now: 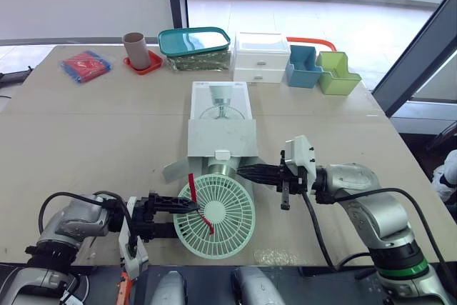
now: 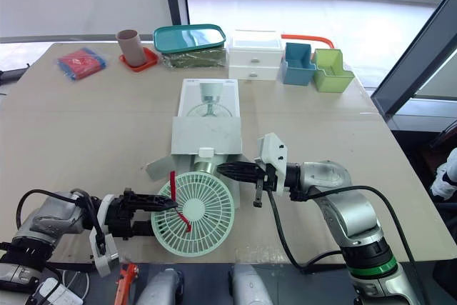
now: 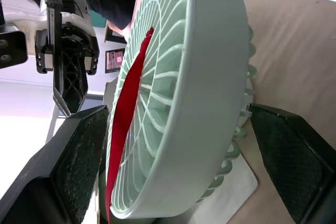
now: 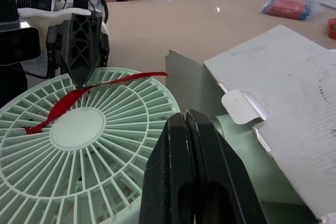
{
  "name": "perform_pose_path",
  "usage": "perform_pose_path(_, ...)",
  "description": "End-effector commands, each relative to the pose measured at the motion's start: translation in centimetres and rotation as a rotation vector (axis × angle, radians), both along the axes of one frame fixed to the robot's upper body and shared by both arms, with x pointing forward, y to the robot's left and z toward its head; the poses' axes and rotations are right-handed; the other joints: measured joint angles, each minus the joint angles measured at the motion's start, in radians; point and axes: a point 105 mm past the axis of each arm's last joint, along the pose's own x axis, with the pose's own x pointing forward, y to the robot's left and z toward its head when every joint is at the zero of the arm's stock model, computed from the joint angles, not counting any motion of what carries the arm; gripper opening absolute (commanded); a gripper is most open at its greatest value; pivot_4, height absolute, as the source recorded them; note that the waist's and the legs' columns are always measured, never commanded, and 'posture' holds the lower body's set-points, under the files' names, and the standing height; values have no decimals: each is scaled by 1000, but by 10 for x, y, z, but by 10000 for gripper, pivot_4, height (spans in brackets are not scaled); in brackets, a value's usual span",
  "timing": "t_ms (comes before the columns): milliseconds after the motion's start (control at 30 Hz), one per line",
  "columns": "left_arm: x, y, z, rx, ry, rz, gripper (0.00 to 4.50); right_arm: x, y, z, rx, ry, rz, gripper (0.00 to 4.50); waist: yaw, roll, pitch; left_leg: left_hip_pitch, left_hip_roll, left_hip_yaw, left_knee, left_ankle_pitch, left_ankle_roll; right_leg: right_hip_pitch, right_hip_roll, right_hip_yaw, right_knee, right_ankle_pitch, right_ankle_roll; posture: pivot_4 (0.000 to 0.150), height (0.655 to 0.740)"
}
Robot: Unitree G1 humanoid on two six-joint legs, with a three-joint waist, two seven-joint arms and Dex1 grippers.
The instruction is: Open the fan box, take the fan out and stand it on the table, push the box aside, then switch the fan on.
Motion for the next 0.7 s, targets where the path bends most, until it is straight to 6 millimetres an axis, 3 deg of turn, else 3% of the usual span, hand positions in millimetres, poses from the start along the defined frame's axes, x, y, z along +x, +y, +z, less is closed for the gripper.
perform_pose_path(33,1,0,3,-18,-27,7,44738,-2,-2,10,6,-58,-7,0,0,0,0,0,0,0,0,0,0,0,0,0,0,0,0,1500,7400)
perform_pose_path(100,2,-1,3,-25,-31,15,42346,-1,-3,9,4,-61,-15,0,0,0,0,0,0,0,0,0,0,0,0,0,0,0,0,1500,7400)
perform_pose_path(333,-3,-6,4,-42,-43,-5,21626,0,-4,8,3,-69,-33,0,0,0,0,0,0,0,0,0,0,0,0,0,1,0,0,1500,7400)
perform_pose_path(600,1,-7,16,-79,-60,1,19693,-2,-4,12,32,-68,-26,0,0,0,0,1,0,0,1,0,0,1,0,0,1,0,0,1500,7400)
perform_pose_path(700,3,-8,30,-128,-59,13,19693,-3,-7,15,48,-70,-28,0,0,0,0,1,0,0,1,0,0,1,0,0,1,0,0,1500,7400)
